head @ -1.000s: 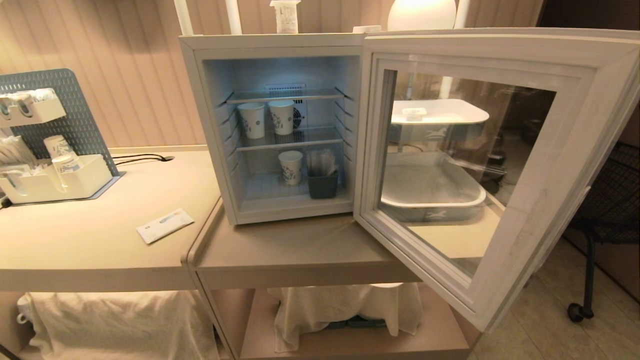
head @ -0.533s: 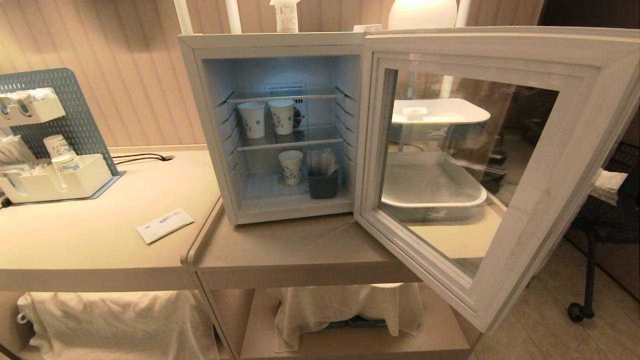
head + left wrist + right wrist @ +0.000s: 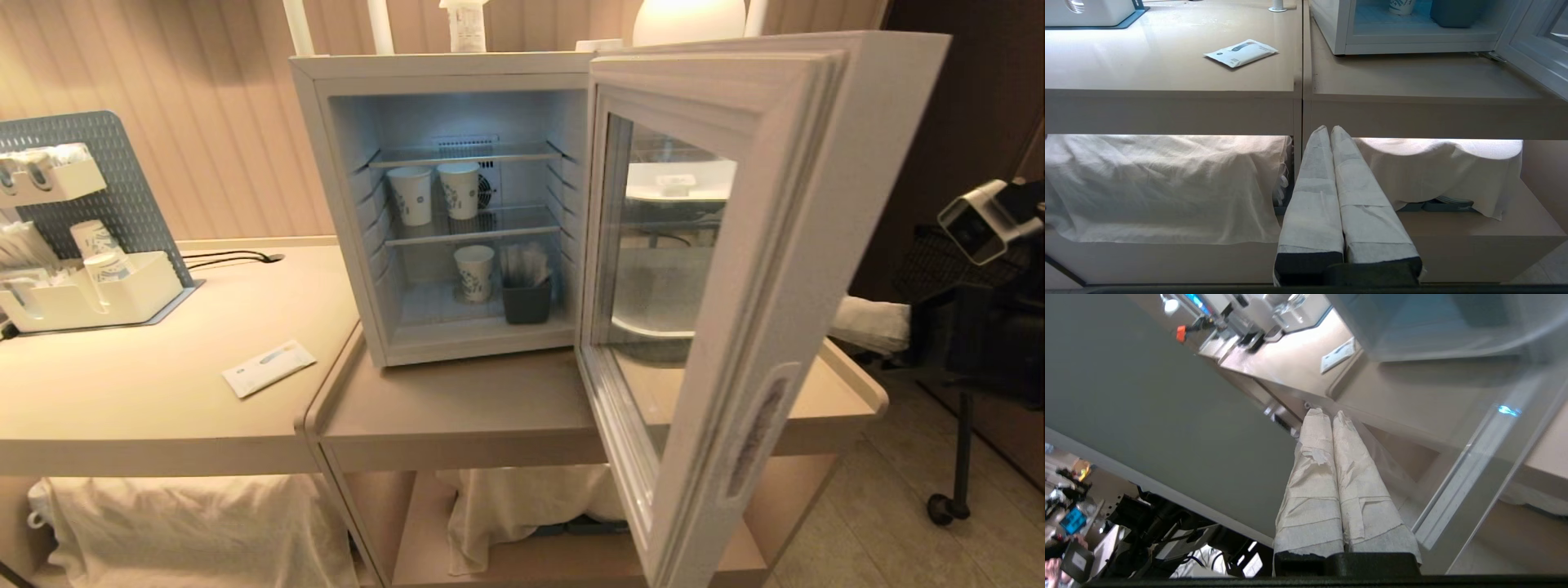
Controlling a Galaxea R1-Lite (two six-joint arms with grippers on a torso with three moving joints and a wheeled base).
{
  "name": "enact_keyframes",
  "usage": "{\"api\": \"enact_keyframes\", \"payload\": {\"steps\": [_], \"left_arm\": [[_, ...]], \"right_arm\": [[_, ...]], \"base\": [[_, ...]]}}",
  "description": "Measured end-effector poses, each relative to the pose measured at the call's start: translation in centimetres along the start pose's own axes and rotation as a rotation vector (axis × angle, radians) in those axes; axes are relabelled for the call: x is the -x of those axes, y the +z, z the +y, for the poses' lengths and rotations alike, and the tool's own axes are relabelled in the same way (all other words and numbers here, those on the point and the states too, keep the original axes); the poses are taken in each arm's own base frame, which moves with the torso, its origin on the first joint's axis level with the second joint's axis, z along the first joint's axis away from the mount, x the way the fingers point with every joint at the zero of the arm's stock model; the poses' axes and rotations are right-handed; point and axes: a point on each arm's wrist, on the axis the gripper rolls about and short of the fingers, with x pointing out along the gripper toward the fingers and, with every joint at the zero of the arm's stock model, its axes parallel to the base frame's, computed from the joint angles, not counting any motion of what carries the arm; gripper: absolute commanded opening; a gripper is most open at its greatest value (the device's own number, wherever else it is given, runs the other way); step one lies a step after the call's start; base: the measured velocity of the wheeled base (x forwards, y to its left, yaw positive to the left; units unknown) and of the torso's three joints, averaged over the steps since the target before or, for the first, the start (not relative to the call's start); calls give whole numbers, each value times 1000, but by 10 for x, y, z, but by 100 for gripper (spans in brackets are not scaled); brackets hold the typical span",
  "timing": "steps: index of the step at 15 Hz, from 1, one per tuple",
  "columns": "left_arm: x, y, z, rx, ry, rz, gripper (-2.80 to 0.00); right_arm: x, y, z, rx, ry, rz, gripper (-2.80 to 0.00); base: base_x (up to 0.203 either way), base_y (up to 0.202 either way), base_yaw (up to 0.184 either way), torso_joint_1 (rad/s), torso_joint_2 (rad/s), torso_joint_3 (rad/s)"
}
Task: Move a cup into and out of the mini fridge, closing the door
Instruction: Close the freezer door
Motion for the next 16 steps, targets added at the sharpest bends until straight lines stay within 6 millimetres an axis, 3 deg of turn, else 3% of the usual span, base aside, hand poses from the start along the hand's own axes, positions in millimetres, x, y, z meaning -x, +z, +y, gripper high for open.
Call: {"api": "enact_keyframes", "payload": {"steps": [4,9,13,16], "left_arm": [[0,0,0,0,0,0,-280],[0,0,0,0,0,0,-280],[0,0,0,0,0,0,-280],[0,0,0,0,0,0,-280]], "right_arm": [[-78,17,18,99,-94,-44,-280],[-192,31,18,331,-370,-121,-280],[-269,11,18,497,-436,-134,-280],[-304,-8,14,549,-453,-143,-280]], "base": [[0,0,0,0,0,0],[0,0,0,0,0,0],[0,0,0,0,0,0],[0,0,0,0,0,0]]}}
